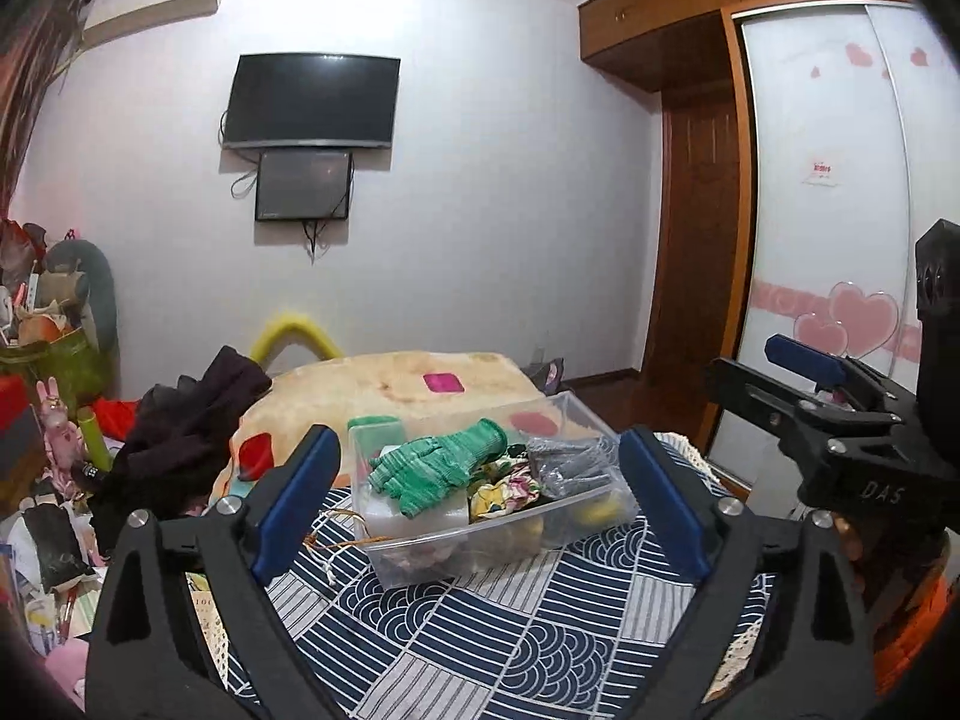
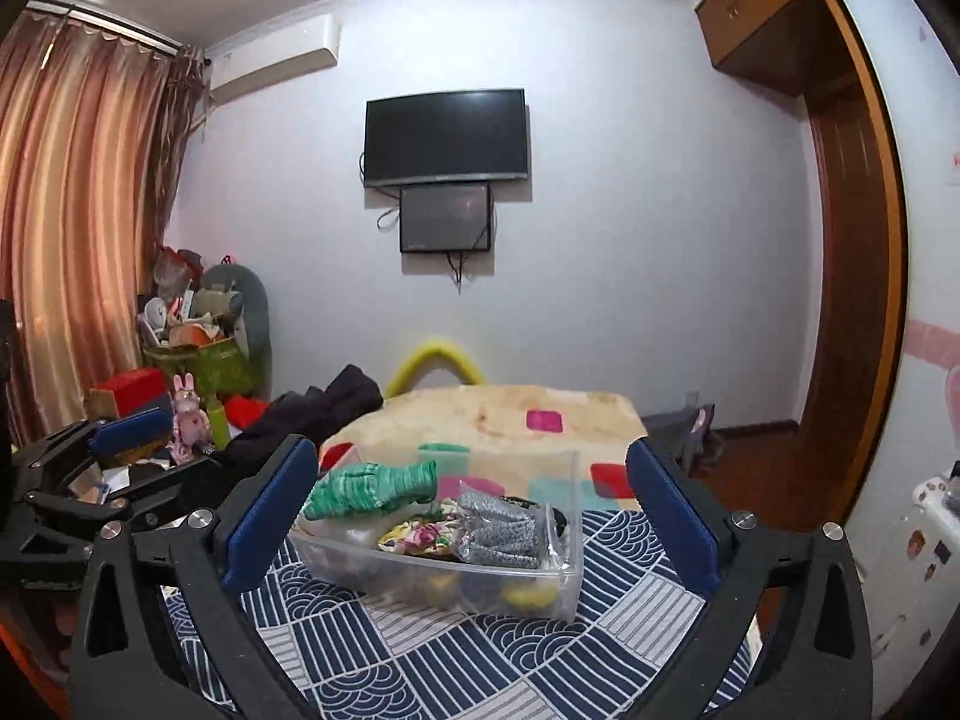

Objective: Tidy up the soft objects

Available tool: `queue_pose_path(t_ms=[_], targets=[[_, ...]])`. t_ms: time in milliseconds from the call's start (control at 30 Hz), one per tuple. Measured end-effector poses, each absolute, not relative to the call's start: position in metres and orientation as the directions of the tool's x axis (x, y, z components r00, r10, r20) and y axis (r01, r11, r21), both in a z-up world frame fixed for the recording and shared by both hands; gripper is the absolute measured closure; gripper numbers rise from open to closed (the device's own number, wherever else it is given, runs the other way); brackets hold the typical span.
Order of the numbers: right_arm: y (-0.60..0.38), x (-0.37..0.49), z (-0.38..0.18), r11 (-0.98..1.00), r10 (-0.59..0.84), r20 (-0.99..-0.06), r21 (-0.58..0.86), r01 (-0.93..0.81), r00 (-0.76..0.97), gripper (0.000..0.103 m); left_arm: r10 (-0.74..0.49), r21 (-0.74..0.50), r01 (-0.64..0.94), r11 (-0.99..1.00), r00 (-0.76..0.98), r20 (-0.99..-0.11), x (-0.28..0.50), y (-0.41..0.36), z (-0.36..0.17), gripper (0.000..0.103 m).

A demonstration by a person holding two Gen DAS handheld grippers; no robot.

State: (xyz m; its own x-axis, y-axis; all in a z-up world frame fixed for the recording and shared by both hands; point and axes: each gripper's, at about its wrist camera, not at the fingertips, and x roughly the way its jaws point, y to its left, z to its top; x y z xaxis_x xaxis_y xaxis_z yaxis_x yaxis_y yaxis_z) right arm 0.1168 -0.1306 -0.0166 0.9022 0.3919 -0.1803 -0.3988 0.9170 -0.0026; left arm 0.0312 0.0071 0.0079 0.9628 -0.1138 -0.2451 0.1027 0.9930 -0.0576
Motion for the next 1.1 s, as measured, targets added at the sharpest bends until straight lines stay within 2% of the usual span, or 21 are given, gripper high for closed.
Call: queue_pose_path(t_ms=[333, 1100], targets=[[-0.130, 0.098, -0.017, 0.917, 0.392, -0.156, -0.011, -0.398, 0.907, 0.000, -0.086, -0.047, 0.078, 0.996, 0.975, -0.207, 0.009, 0.001, 0.015, 0.002], [-0.132, 0.089, -0.023, 0.915, 0.398, -0.151, 0.000, -0.402, 0.905, 0.000, -0.084, -0.059, 0.073, 0.996, 0.974, -0.212, 0.010, 0.003, 0.013, 0.002]])
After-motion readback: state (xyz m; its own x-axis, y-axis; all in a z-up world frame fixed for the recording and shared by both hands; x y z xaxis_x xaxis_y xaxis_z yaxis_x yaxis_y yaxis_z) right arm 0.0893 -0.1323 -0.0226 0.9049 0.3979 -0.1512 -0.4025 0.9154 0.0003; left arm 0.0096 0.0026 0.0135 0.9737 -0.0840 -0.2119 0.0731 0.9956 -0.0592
